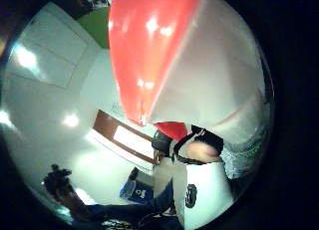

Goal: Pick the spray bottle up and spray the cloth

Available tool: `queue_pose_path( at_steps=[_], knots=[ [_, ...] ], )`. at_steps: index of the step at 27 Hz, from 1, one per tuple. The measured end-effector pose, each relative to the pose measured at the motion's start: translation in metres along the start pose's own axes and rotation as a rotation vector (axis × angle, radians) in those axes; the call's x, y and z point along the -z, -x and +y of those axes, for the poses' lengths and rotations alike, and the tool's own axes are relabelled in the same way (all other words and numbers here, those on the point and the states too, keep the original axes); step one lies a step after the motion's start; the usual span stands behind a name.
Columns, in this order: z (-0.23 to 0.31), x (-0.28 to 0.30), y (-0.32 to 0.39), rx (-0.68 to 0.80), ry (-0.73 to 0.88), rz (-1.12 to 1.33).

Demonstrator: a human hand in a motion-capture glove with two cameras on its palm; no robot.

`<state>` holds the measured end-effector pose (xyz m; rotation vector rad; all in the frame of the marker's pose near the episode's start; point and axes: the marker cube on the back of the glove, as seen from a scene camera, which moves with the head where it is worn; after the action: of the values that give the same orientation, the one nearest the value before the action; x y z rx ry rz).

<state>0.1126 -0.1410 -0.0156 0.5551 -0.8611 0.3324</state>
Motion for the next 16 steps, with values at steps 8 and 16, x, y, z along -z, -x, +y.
queue_pose_path(
  at_steps=[8,16],
  knots=[
    [-0.007,-0.013,-0.006,0.066,-0.034,0.048],
    [-0.005,-0.022,0.004,0.11,-0.122,0.092]
  ],
)
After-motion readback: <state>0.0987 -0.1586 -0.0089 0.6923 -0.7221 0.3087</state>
